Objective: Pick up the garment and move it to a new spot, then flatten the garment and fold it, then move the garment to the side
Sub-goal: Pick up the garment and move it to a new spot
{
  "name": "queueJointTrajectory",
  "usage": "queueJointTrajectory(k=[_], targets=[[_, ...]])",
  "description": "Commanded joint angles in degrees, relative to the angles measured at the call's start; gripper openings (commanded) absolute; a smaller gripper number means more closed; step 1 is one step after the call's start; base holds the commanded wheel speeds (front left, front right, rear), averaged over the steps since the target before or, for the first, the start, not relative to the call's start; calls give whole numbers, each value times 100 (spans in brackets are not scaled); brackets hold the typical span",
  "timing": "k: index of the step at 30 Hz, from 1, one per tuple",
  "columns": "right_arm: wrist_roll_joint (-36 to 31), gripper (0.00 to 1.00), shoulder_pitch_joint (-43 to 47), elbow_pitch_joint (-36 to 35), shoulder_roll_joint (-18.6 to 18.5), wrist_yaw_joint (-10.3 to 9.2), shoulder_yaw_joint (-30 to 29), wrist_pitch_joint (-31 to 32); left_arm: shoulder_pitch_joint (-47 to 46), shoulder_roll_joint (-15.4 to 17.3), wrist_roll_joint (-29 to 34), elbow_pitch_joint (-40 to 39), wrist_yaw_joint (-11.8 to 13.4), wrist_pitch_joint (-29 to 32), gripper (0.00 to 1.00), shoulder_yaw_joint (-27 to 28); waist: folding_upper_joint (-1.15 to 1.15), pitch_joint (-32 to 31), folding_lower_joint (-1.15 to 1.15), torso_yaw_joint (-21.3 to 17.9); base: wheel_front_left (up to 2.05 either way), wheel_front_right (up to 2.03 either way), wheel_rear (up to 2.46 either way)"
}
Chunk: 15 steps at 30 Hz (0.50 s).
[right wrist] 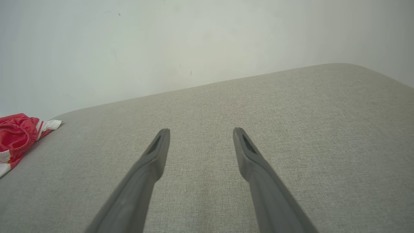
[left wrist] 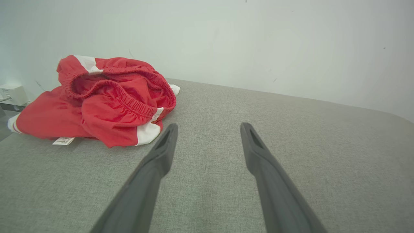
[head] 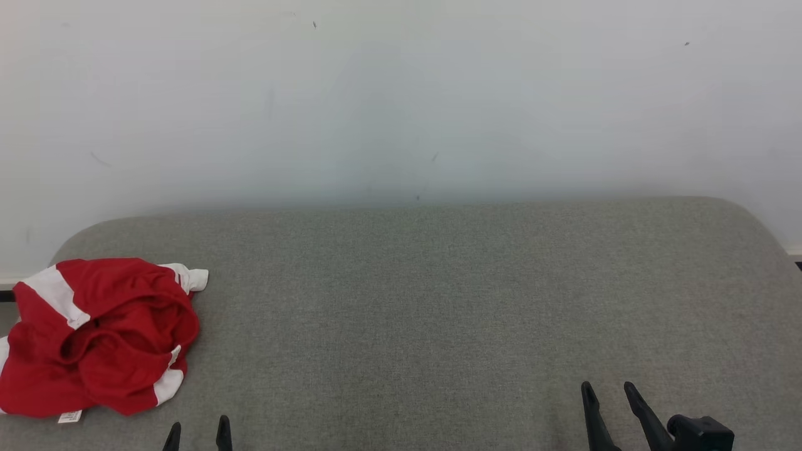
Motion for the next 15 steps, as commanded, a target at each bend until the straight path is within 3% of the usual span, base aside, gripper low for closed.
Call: queueJointTrajectory(k=[1,15], targets=[[-176,100,58,16,-17,-11,8,-57,55,30,175,-4,-18,-71,100,13,0,-18,0,-5,0,0,0],[-632,100,87,57,6,-12,-71,-45,71,30,320,72,-30,-142,100,29,0,-67,0,-4,0,0,0]])
